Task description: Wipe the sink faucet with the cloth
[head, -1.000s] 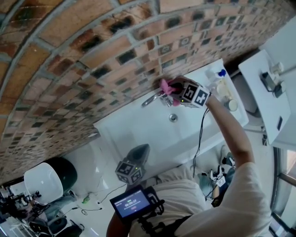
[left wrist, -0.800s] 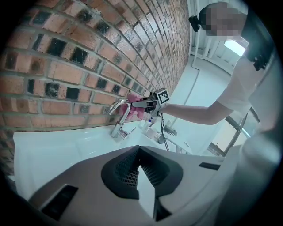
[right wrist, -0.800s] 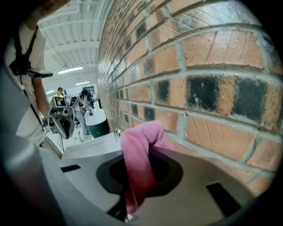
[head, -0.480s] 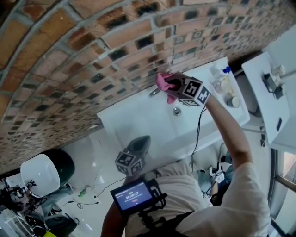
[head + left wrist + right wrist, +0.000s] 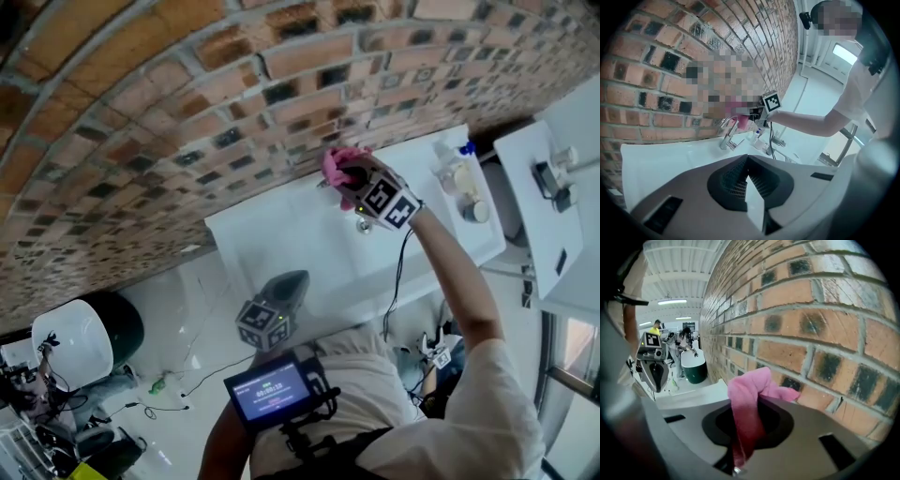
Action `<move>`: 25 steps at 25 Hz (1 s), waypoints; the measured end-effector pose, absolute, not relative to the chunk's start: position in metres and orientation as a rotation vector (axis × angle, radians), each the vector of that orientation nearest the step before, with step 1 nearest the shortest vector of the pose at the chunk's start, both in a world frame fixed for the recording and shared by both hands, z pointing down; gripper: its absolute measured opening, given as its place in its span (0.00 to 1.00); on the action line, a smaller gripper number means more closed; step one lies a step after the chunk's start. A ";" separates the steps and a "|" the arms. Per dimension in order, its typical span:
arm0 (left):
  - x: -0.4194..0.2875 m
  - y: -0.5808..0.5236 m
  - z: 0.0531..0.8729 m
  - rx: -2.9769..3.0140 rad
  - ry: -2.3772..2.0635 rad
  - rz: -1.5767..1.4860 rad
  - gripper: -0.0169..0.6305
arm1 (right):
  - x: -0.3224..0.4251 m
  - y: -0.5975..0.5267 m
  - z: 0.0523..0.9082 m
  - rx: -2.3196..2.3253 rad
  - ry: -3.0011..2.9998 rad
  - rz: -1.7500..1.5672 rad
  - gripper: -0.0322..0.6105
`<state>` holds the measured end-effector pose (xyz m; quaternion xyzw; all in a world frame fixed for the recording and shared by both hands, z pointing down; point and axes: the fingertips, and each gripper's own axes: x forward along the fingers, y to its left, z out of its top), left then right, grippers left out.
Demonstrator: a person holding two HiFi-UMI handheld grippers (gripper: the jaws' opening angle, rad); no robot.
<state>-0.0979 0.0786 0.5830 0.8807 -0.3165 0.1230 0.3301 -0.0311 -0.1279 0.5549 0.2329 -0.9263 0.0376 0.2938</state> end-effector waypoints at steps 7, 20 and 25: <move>-0.105 0.078 0.577 2.305 -0.828 0.293 0.02 | -0.049 -0.122 0.573 0.705 -2.272 -0.074 0.14; -0.116 0.087 0.576 2.311 -0.835 0.290 0.02 | -0.070 -0.118 0.584 0.912 -2.079 -0.197 0.14; -0.123 0.090 0.575 2.303 -0.848 0.296 0.02 | -0.084 -0.109 0.601 0.934 -2.019 -0.214 0.14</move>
